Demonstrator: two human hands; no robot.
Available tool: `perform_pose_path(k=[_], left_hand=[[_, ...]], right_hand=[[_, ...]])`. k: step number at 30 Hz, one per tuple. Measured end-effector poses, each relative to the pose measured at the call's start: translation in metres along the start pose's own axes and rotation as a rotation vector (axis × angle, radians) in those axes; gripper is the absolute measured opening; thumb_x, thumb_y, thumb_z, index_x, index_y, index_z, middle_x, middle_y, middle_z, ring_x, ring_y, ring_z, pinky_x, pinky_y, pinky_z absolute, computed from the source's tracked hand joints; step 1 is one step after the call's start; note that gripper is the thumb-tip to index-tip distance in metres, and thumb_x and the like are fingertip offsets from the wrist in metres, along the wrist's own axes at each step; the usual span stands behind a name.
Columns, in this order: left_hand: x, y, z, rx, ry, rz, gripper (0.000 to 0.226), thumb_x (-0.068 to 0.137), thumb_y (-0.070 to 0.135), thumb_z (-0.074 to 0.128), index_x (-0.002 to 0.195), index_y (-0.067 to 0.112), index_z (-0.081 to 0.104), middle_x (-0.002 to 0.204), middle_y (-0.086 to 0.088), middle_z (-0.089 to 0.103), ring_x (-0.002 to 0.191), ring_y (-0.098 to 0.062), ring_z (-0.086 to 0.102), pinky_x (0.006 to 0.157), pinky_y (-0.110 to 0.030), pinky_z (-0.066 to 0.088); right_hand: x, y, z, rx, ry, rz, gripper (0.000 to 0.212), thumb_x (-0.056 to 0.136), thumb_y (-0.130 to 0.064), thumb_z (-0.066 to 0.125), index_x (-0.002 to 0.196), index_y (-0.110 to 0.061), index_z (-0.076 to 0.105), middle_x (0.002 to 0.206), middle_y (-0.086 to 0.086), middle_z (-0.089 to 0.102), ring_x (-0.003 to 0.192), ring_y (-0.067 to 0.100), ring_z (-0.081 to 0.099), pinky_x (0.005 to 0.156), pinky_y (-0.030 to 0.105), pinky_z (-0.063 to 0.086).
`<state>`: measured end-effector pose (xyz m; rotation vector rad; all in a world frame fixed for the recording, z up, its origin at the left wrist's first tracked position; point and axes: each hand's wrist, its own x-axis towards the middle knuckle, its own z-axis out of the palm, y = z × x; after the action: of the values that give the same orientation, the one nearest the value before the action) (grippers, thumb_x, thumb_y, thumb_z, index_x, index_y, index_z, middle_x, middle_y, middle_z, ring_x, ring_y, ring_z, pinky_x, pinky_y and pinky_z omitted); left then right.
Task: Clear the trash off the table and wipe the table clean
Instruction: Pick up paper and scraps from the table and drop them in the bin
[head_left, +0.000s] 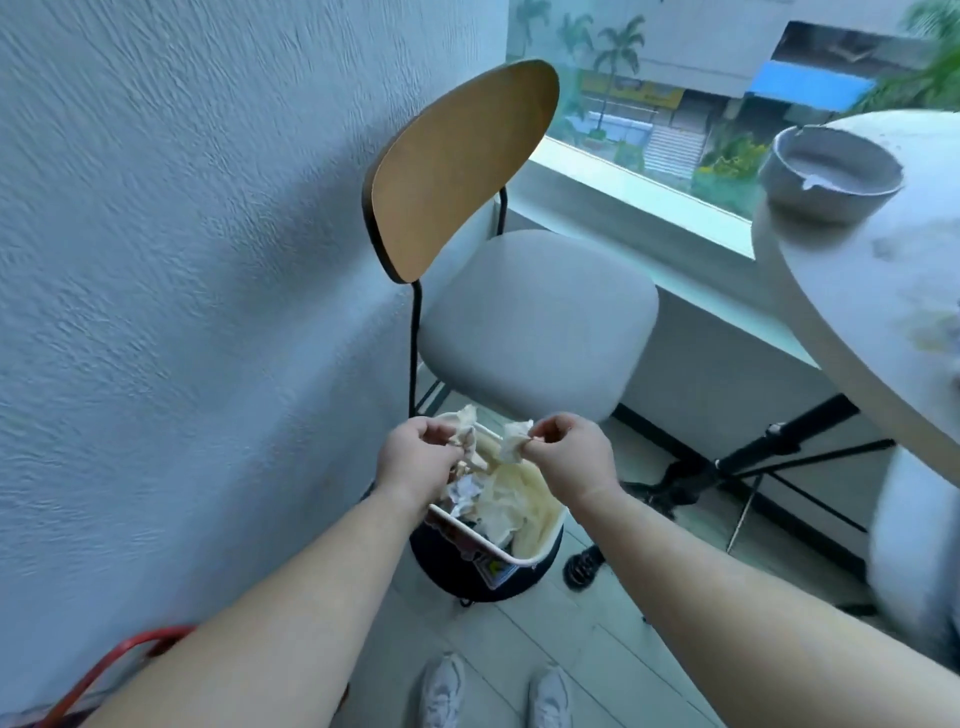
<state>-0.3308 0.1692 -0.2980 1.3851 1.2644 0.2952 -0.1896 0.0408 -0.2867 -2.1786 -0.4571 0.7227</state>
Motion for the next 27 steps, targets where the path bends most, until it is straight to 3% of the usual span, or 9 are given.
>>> perform_pose_path(k=[7,9,11,13,15,18,20,23,27], left_hand=[[0.016,-0.056,0.012,0.019,-0.001,-0.146,0.022,0.065,0.008,0.083,0.084,0.018,0.075,0.08,-0.003,0.077,0.075,-0.027,0.075,0.083,-0.054,0.064],[0.017,-0.063,0.014,0.033,-0.036,-0.174,0.027,0.065,0.011,0.083,0.09,0.019,0.075,0.085,-0.003,0.078,0.076,-0.026,0.074,0.087,-0.054,0.063],[0.017,-0.065,0.016,0.106,-0.104,-0.183,0.04,0.071,0.009,0.081,0.11,0.017,0.074,0.104,-0.005,0.076,0.09,-0.023,0.07,0.096,-0.044,0.059],[0.016,-0.066,0.015,0.209,-0.195,-0.197,0.065,0.079,0.009,0.078,0.14,0.02,0.061,0.134,-0.009,0.065,0.116,-0.021,0.063,0.098,-0.031,0.048],[0.017,-0.065,0.012,0.257,-0.243,-0.185,0.074,0.083,0.012,0.075,0.152,0.022,0.05,0.151,-0.009,0.054,0.132,-0.021,0.055,0.103,-0.03,0.042],[0.018,-0.061,0.003,0.279,-0.195,-0.153,0.06,0.086,0.014,0.072,0.144,0.022,0.058,0.136,-0.004,0.059,0.123,-0.02,0.058,0.101,-0.032,0.045],[0.019,-0.058,-0.003,0.274,-0.129,-0.126,0.039,0.087,0.013,0.07,0.126,0.02,0.066,0.117,0.001,0.066,0.109,-0.02,0.063,0.094,-0.032,0.049],[0.019,-0.051,-0.008,0.299,-0.038,-0.058,0.011,0.086,0.016,0.07,0.095,0.022,0.07,0.092,0.002,0.071,0.095,-0.023,0.069,0.088,-0.037,0.057],[0.012,-0.024,-0.019,0.343,0.028,0.089,0.001,0.084,0.022,0.07,0.084,0.023,0.069,0.083,0.006,0.073,0.083,-0.018,0.068,0.08,-0.035,0.057]], right_hand=[[-0.002,0.05,0.031,-0.062,-0.059,0.086,0.004,0.082,-0.016,0.075,0.084,-0.019,0.073,0.075,-0.004,0.067,0.061,0.013,0.056,0.053,0.025,0.047],[-0.002,0.059,0.037,-0.136,-0.09,0.078,0.007,0.086,-0.016,0.071,0.09,-0.021,0.074,0.082,-0.005,0.071,0.067,0.013,0.062,0.06,0.029,0.056],[-0.001,0.066,0.04,-0.246,-0.159,0.073,0.027,0.089,-0.009,0.062,0.106,-0.025,0.076,0.101,-0.006,0.076,0.077,0.014,0.07,0.071,0.033,0.062],[-0.001,0.073,0.04,-0.352,-0.214,0.078,0.047,0.088,-0.002,0.055,0.122,-0.029,0.072,0.113,-0.006,0.074,0.081,0.014,0.072,0.072,0.033,0.063],[0.001,0.075,0.037,-0.391,-0.218,0.073,0.05,0.088,-0.001,0.053,0.124,-0.03,0.072,0.117,-0.007,0.073,0.085,0.014,0.071,0.072,0.03,0.06],[0.003,0.069,0.034,-0.385,-0.186,0.057,0.042,0.09,-0.004,0.052,0.111,-0.031,0.075,0.106,-0.009,0.075,0.079,0.012,0.069,0.068,0.029,0.059],[0.003,0.062,0.032,-0.402,-0.17,0.054,0.038,0.09,-0.005,0.049,0.101,-0.033,0.073,0.093,-0.009,0.074,0.063,0.011,0.064,0.056,0.028,0.054],[0.002,0.053,0.028,-0.406,-0.151,0.042,0.037,0.089,-0.005,0.047,0.095,-0.032,0.071,0.087,-0.009,0.072,0.058,0.01,0.062,0.05,0.027,0.048],[-0.001,0.027,0.017,-0.381,-0.098,-0.022,0.035,0.09,-0.008,0.049,0.101,-0.031,0.073,0.098,-0.009,0.074,0.076,0.012,0.066,0.063,0.029,0.055]])
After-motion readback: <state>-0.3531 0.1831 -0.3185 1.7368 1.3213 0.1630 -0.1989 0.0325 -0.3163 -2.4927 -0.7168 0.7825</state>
